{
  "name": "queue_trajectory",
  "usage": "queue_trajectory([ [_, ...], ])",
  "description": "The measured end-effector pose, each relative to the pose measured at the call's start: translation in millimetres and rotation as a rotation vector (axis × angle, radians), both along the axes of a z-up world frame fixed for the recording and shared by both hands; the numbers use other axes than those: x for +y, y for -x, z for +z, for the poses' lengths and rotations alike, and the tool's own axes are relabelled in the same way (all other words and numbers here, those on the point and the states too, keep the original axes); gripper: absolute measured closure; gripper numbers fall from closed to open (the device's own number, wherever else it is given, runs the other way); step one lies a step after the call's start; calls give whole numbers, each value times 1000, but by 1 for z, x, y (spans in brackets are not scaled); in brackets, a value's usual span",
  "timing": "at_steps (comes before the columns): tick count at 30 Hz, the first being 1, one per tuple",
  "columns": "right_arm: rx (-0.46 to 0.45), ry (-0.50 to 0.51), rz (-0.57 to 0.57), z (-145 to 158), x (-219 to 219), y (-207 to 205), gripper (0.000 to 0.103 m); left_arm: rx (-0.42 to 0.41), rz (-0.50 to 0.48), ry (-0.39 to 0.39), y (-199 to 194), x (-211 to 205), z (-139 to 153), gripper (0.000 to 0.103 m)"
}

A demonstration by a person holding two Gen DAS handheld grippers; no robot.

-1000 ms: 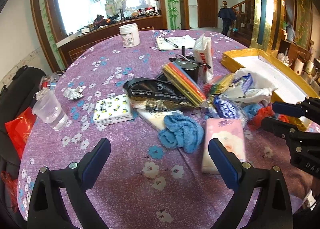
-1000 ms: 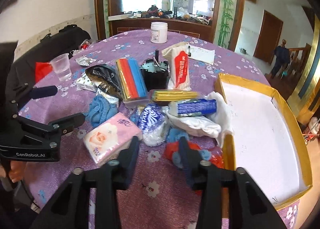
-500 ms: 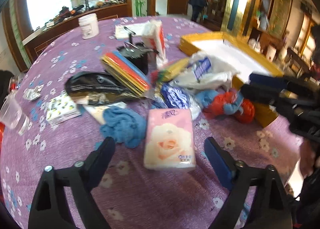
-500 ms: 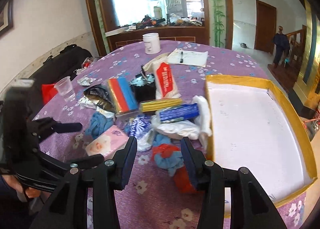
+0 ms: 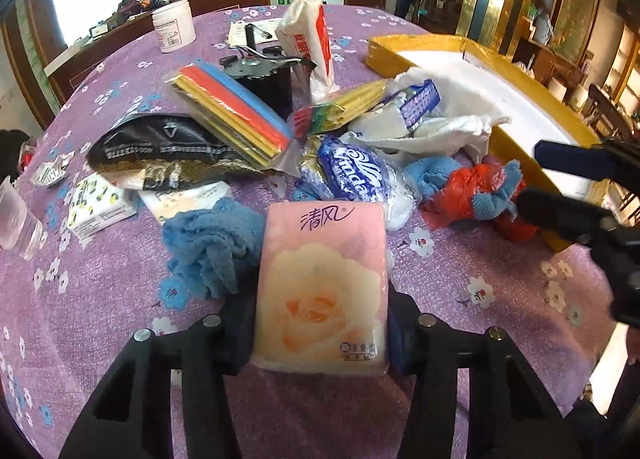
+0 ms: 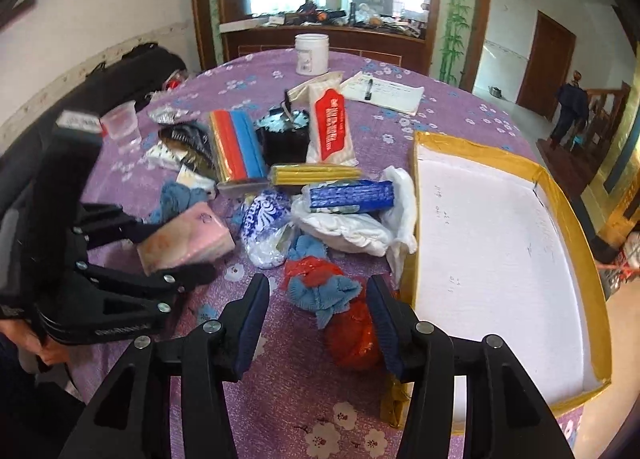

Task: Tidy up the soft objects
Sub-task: 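Grasp the blue cloth with red bag with the right tool while the left lifts the pack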

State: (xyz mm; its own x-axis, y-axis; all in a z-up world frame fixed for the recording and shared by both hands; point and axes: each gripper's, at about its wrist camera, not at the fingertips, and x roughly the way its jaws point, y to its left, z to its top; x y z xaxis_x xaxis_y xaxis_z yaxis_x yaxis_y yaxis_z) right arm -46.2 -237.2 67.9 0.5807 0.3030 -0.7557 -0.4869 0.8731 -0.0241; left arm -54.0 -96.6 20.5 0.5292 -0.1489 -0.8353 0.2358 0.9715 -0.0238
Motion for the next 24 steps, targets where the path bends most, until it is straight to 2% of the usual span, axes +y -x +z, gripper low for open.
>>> queue_trajectory([
  [5, 19, 95, 23, -15, 17, -14, 50, -25, 4, 21, 6, 9, 12, 52],
  [8, 42, 147, 38, -26, 24, -18, 70, -39, 8, 28, 5, 13, 15, 52],
  [11, 34, 160, 47, -29, 27, -12, 73, -53, 12, 35, 3, 17, 18, 52],
  [20, 25, -110, 109, 20, 3, 13, 73, -110, 25, 58, 8, 21, 35, 52],
  [24, -4, -204, 77, 37, -13, 15, 73, -122, 21, 67, 7, 17, 44, 52],
])
